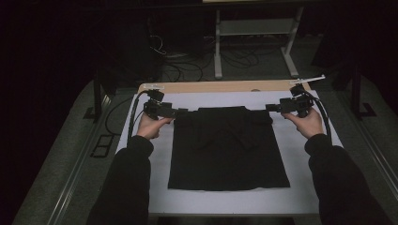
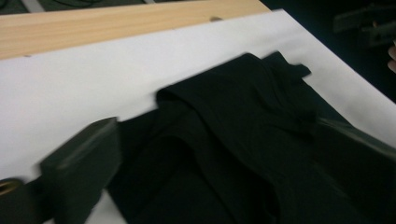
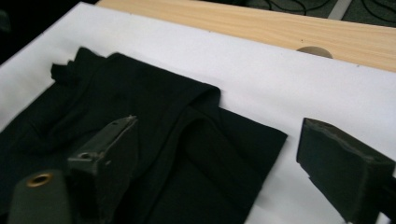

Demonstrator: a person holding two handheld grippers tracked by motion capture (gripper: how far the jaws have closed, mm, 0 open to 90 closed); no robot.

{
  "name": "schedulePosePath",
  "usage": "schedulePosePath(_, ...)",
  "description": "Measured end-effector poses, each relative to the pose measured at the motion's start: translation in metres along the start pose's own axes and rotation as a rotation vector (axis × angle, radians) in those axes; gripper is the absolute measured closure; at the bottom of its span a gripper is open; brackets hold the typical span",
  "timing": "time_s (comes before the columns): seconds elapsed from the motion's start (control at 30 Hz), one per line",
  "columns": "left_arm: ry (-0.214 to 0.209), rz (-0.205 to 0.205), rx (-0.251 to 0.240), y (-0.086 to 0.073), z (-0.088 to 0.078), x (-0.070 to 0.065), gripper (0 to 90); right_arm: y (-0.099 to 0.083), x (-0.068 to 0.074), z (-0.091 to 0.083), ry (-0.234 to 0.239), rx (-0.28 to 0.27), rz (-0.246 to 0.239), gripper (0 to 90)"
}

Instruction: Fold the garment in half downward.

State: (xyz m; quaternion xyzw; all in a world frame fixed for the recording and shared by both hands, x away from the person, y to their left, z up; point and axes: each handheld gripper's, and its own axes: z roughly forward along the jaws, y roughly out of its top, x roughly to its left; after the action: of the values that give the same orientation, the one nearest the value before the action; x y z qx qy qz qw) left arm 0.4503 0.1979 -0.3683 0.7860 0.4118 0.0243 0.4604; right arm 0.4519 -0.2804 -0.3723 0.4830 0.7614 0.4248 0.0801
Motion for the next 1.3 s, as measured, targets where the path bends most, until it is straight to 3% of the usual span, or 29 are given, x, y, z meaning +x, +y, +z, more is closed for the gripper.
schedulePosePath(0.1, -0.014, 0.015, 0.01, -0.002, 0.003, -0.007, 0.0, -0.004, 0.005, 0.002, 0.004, -0.008, 0.014, 0.0)
schedulePosePath(0.33, -0.029, 0.034, 0.002, -0.006, 0.007, -0.018, 0.0, -0.011, 0.015, 0.007, 0.031, 0.009, -0.003, 0.0)
schedulePosePath(0.83, -0.065, 0.027, 0.012, -0.015, 0.024, -0.027, 0.0, -0.019, 0.034, 0.021, 0.088, 0.038, -0.046, 0.2)
schedulePosePath(1.3, -0.096, 0.045, 0.052, -0.025, 0.039, -0.034, 0.0, -0.026, 0.044, 0.034, 0.121, 0.058, -0.062, 0.5)
